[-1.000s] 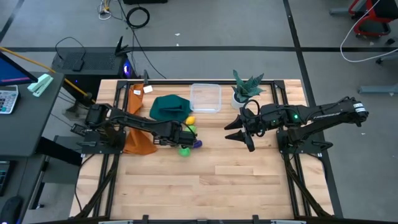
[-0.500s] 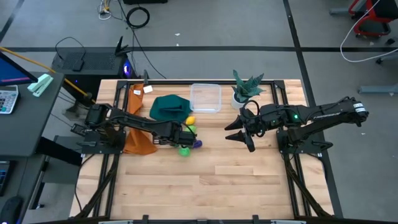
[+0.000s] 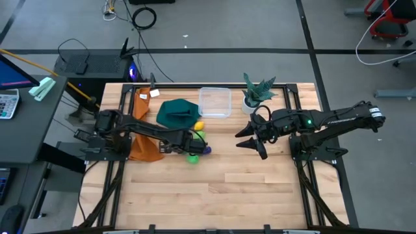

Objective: Pick and placing Produce into tupperware
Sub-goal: Put the green bell pepper into the transparent bin

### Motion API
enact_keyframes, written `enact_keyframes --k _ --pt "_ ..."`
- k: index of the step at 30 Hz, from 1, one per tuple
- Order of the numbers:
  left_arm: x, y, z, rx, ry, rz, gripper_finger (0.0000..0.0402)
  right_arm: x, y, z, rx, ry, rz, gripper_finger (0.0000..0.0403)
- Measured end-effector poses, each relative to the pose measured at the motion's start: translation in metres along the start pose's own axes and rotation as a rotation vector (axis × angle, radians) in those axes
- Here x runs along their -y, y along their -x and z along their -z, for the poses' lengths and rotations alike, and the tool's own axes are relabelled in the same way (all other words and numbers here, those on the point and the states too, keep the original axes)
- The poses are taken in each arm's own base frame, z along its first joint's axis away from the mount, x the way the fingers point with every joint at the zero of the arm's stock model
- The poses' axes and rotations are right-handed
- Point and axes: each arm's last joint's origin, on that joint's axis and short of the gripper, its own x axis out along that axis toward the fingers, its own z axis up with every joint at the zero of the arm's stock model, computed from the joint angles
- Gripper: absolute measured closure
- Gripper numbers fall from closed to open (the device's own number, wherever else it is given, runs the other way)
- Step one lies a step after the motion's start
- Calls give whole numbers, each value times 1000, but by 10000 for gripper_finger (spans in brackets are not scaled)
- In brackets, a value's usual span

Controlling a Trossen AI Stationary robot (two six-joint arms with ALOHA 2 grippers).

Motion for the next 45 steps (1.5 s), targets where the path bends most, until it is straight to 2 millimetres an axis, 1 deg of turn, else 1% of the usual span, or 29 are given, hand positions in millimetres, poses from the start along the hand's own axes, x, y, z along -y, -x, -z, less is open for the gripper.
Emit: enact_keyframes --k 2,4,9,13,19,23,31,36,45 --pt "-1 -4 2 -24 7 -38 14 0 0 1 -6 0 2 236" --pt "0 -7 3 -26 1 -45 6 0 0 0 -6 0 2 236" --pt "4 -12 5 -32 6 -35 19 0 0 1 -16 -1 5 236" --pt "6 -18 6 -32 10 -40 15 0 0 2 -17 -1 6 236" --pt "12 -32 9 -31 7 -49 8 0 0 2 -17 -1 6 236" --pt "14 -37 10 -21 -9 -54 8 1 0 2 -18 -1 6 236" --pt "14 -39 9 49 7 -40 30 1 0 2 -18 0 6 236" --pt "15 -39 8 51 8 -36 45 1 0 2 -18 -1 6 236" --pt "15 -39 8 52 6 -35 59 1 0 2 -18 -1 7 236"
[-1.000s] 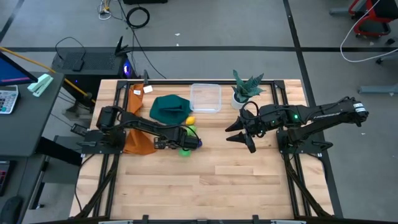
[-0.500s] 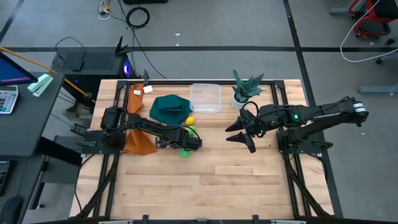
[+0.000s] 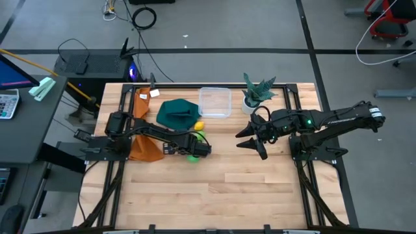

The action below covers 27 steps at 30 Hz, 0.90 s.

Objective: Pick and placing Produce into tupperware
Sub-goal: Put the green bell pepper into the transparent bin

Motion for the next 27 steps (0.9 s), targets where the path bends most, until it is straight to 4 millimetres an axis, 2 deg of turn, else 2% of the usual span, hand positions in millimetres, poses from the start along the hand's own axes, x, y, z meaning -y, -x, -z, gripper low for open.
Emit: enact_keyframes --k 20,27 --pt "1 -1 -1 -28 46 3 83 0 0 0 0 0 1 236" --pt "2 -1 -1 -31 47 14 105 0 0 0 0 0 1 236"
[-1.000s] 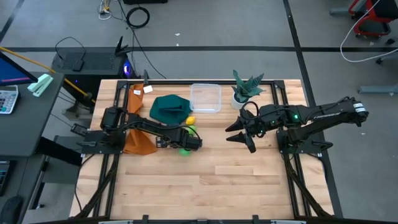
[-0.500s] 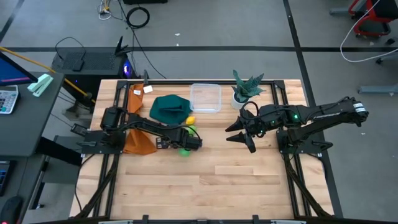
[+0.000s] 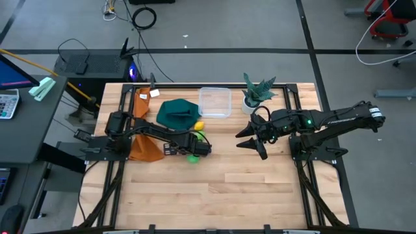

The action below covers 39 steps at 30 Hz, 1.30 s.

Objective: Pick and placing Produce into tupperware
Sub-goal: Put the green bell pepper into the transparent bin

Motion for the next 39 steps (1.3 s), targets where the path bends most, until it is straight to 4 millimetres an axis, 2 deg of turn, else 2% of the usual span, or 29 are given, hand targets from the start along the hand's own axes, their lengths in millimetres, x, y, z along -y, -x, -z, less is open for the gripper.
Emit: enact_keyframes --k 13,21,32,39 --pt "1 1 0 14 0 11 144 0 0 0 0 0 1 236" --pt "1 2 -1 19 -26 16 143 0 0 0 0 0 1 236" --pt "12 16 0 14 -74 72 147 0 0 0 3 0 10 236" --pt "15 39 -5 65 -86 147 152 0 0 0 3 0 10 236"
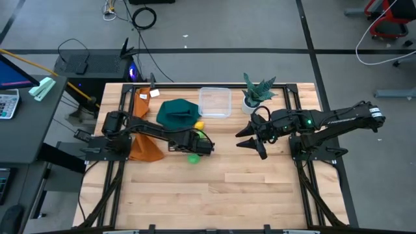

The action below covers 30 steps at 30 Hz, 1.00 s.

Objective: Pick and placing Produce into tupperware
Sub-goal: Put the green bell pepper into the transparent bin

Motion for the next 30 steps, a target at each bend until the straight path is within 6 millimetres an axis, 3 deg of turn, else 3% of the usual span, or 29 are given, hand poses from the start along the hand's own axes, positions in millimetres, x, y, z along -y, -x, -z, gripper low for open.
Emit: enact_keyframes --k 9,14,30 --pt "10 30 -25 109 -18 166 144 0 0 0 1 -2 -2 236" --pt "17 35 -45 145 -44 255 153 0 0 0 2 -9 -6 236" --pt "32 20 -120 209 -247 381 155 -1 0 -1 12 -129 -12 236"
